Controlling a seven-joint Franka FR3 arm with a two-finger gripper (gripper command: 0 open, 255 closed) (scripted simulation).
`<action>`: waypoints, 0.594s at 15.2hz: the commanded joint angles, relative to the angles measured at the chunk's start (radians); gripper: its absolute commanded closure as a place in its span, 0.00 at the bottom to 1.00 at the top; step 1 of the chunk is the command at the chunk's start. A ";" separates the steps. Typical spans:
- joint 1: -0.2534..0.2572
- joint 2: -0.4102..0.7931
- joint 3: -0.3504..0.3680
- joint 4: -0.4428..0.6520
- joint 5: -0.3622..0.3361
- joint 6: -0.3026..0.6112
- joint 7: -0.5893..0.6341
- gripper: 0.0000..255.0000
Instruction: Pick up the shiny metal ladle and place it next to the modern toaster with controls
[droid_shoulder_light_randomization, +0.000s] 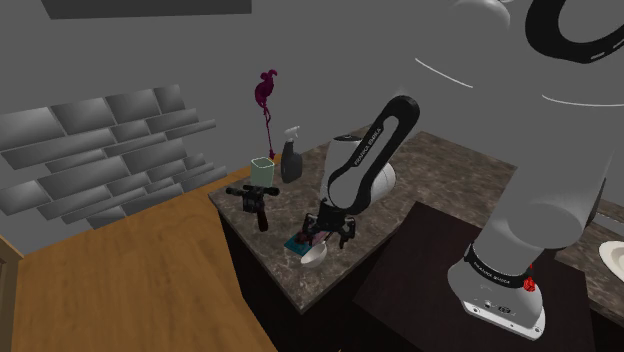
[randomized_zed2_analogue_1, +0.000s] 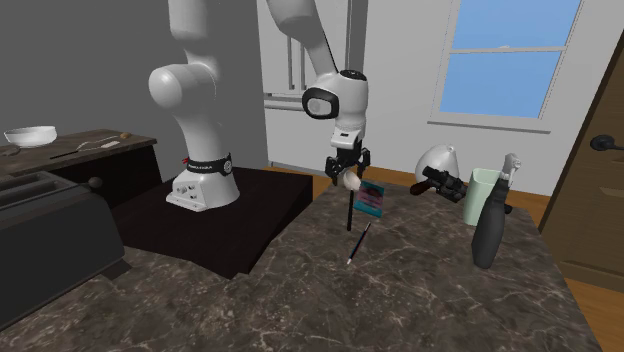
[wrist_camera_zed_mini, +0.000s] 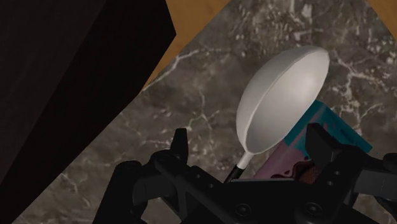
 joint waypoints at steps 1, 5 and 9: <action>0.003 0.027 0.002 0.002 0.003 0.026 -0.003 0.00; 0.003 0.027 0.002 0.002 0.003 0.026 -0.003 0.00; 0.003 0.026 0.002 0.002 0.003 0.026 -0.003 1.00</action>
